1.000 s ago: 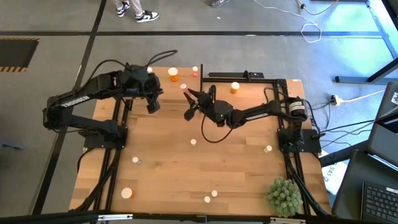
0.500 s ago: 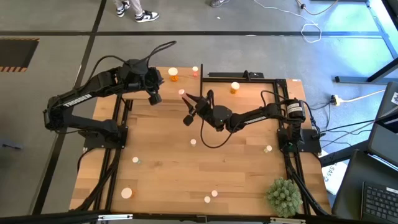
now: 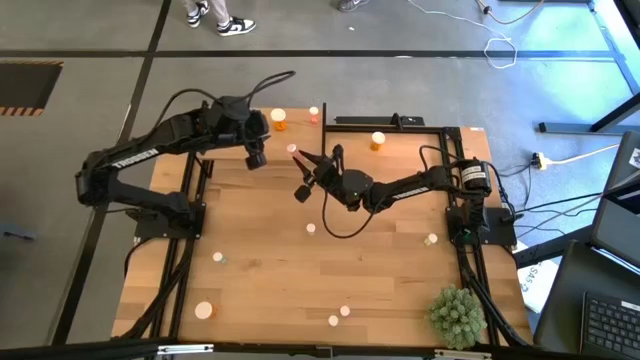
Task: Pick and place medicine bottles onto shelf by color
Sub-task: Put the top red pill bottle on the shelf aligned with the red pill bottle on the shelf
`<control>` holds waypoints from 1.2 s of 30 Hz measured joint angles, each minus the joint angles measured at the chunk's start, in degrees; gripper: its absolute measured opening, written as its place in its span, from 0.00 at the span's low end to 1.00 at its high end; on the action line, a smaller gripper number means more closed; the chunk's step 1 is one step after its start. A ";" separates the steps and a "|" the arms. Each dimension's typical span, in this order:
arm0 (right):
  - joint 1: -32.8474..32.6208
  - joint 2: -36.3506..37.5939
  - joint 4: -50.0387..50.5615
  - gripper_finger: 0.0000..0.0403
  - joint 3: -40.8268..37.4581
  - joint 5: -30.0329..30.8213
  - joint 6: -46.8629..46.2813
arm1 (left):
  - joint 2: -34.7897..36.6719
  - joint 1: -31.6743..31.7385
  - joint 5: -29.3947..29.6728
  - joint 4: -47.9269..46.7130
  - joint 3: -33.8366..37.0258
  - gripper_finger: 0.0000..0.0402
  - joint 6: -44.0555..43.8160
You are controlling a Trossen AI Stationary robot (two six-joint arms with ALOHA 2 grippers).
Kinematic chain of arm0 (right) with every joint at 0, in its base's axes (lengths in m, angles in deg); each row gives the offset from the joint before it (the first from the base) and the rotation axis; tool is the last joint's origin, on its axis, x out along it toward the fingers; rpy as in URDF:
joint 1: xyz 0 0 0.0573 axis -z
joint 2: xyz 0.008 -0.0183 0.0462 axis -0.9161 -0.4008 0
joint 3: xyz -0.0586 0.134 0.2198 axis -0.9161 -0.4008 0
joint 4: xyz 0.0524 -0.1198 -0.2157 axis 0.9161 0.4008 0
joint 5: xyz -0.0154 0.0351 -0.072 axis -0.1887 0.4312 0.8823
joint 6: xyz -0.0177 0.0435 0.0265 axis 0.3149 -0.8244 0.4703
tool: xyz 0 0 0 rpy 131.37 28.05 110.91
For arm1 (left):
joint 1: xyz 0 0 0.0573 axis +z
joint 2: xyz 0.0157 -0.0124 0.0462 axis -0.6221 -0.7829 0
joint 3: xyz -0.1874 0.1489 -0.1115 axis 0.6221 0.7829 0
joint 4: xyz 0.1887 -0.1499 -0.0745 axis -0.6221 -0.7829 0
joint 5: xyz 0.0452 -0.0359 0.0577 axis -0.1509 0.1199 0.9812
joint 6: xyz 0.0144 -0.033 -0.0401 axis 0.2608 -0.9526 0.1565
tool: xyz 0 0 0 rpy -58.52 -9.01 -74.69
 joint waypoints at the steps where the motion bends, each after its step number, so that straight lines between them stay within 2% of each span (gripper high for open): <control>1: 0.00 0.00 0.05 0.26 -0.01 0.00 0.00 | -0.26 0.00 0.80 0.25 0.02 0.30 -0.92; 5: 0.00 0.02 0.14 0.26 0.00 0.00 0.00 | -0.87 0.00 2.06 0.32 0.02 0.30 -1.11; 9: 0.00 0.02 0.31 0.26 -0.02 0.00 0.00 | -0.75 0.00 -2.91 -0.41 -1.82 0.30 -2.16; 12: 0.00 0.07 0.49 0.26 0.00 -0.02 0.00 | -0.69 0.04 -11.20 -1.14 -4.67 0.30 -2.64; 17: 0.00 0.07 0.49 0.26 0.00 -2.48 1.25 | -0.90 1.94 -30.25 -2.53 -8.53 0.30 -4.51; 20: 0.00 0.07 0.46 0.26 0.00 -5.24 3.10 | -1.98 3.08 -36.10 -3.59 -9.59 0.30 -4.95; 26: 0.00 0.08 0.46 0.26 0.00 -6.69 3.50 | -4.59 3.90 -36.10 -8.15 -10.19 0.30 -5.25; 36: 0.00 0.09 0.42 0.26 0.00 -6.71 4.22 | -8.49 3.40 -35.10 -8.29 -10.19 0.30 -4.00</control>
